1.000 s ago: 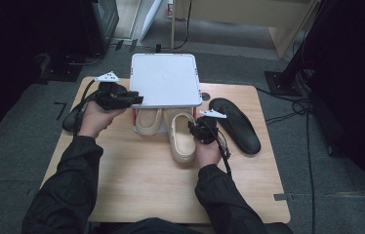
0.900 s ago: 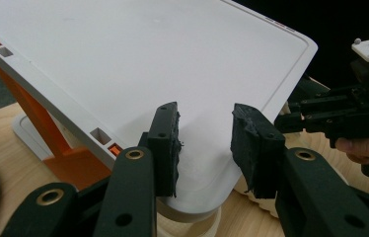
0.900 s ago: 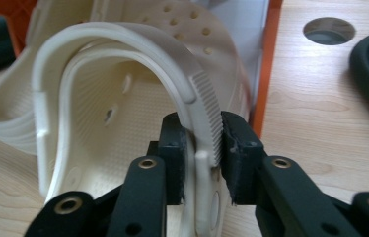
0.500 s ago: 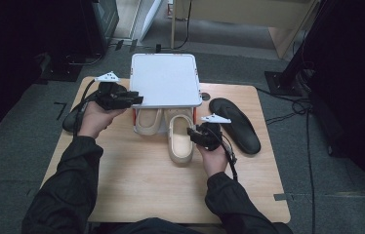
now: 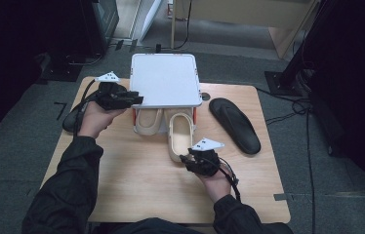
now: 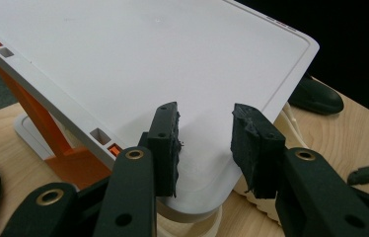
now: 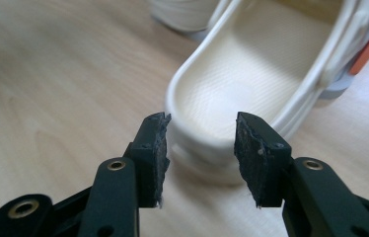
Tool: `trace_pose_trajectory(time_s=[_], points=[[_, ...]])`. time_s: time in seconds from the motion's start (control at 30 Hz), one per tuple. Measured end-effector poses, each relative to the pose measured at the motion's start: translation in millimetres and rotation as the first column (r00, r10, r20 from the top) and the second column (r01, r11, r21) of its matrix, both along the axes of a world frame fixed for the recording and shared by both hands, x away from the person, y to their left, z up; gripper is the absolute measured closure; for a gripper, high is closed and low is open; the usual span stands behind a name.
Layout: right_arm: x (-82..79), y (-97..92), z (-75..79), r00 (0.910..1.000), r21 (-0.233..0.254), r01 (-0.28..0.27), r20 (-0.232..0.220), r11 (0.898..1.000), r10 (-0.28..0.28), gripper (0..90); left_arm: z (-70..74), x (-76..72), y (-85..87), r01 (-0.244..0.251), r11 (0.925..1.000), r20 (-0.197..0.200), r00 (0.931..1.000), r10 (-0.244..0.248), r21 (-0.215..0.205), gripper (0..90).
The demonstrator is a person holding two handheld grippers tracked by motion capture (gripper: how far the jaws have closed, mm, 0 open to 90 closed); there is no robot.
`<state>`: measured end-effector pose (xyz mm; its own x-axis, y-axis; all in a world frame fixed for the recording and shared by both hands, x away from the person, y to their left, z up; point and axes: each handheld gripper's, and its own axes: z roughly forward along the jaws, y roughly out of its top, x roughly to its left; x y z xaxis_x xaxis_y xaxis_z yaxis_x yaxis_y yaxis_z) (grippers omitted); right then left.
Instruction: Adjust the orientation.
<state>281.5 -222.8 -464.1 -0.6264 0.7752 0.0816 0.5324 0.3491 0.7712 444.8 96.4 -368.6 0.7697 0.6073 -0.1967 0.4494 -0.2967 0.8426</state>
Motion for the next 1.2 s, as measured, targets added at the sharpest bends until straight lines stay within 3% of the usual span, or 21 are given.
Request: trace_pose_trajectory(time_s=[0.07, 0.17, 0.27, 0.33, 0.47, 0.67, 1.03, 1.13, 1.2], points=[[-5.6, 1.3, 0.0, 0.9997, -0.001, -0.022, -0.014, 1.000, 0.022, 64.7, -0.2, 0.3, 0.3, 0.001, 1.0000, -0.001, 1.0000, -0.001, -0.003, 63.5], [-9.7, 3.5, -5.7, 0.9959, -0.010, -0.048, -0.077, 0.999, 0.047, 72.6, -0.2, 0.3, 0.4, 0.001, 1.0000, -0.002, 1.0000, -0.001, -0.004, 63.6], [-7.7, 6.8, -15.5, 0.9892, -0.031, -0.060, -0.136, 0.998, 0.055, 72.8, -0.1, 0.0, -0.1, 0.000, 1.0000, 0.000, 1.0000, 0.000, -0.001, 63.6], [-4.3, 9.8, -20.1, 0.9863, -0.040, -0.070, -0.152, 0.997, 0.063, 72.0, -0.2, 0.1, 0.1, 0.001, 1.0000, -0.001, 1.0000, -0.001, -0.003, 63.5], [2.6, 17.3, -19.4, 0.9892, -0.033, -0.076, -0.128, 0.997, 0.071, 69.8, -0.4, 0.3, 0.4, 0.001, 1.0000, -0.002, 1.0000, -0.001, -0.006, 63.6], [10.2, 23.8, -16.7, 0.9916, -0.060, -0.083, -0.104, 0.995, 0.076, 68.7, -0.3, -0.1, -0.1, -0.001, 1.0000, 0.000, 1.0000, 0.001, -0.002, 63.5], [32.0, 23.3, -16.6, 0.9969, -0.058, -0.035, -0.072, 0.998, 0.031, 69.4, -0.6, 0.1, 0.1, 0.001, 1.0000, 0.001, 1.0000, -0.001, -0.006, 63.5], [39.5, 23.2, -17.4, 0.9980, -0.037, -0.009, -0.063, 0.999, 0.007, 70.2, -0.8, 0.3, 0.2, 0.000, 1.0000, 0.000, 1.0000, 0.000, -0.009, 63.6], [44.6, 23.2, -17.4, 0.9971, 0.004, -0.007, -0.076, 1.000, 0.007, 70.6, -1.0, 0.3, 0.1, -0.002, 1.0000, 0.002, 1.0000, 0.002, -0.009, 63.6]])
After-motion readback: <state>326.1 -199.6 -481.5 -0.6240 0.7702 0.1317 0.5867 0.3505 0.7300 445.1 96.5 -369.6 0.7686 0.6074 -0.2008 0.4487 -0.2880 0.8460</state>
